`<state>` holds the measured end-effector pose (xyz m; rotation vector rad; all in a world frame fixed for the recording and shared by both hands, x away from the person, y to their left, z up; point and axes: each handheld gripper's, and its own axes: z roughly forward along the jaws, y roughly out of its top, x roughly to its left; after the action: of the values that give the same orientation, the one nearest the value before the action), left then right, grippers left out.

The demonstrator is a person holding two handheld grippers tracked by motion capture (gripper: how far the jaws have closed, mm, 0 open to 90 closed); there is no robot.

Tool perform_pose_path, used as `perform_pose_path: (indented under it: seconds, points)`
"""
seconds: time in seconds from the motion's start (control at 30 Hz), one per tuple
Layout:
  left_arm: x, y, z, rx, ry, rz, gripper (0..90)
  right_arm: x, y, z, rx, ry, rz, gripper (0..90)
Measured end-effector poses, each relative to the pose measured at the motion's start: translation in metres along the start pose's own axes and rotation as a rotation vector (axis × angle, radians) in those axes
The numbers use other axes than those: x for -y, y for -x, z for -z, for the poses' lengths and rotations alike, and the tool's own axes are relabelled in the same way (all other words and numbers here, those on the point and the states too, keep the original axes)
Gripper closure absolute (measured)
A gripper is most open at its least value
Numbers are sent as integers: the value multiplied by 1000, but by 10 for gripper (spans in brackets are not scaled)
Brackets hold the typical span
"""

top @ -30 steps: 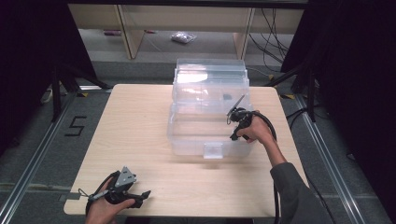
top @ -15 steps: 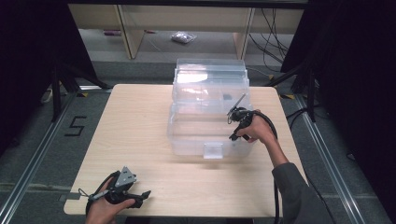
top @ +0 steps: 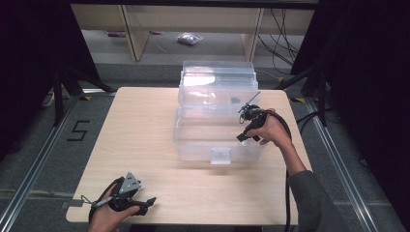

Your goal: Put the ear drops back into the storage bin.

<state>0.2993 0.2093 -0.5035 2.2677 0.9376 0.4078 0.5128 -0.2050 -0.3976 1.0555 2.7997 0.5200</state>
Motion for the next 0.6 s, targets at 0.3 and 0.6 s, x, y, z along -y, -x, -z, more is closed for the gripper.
perform_pose_path:
  seconds: [0.3,0.6]
  points:
    - [0,0,0,1,5,8,177,2,-8,12,13,43,-14,338]
    - [0,0,-1,1,3,7,178,8,-19,31,34,102,17,298]
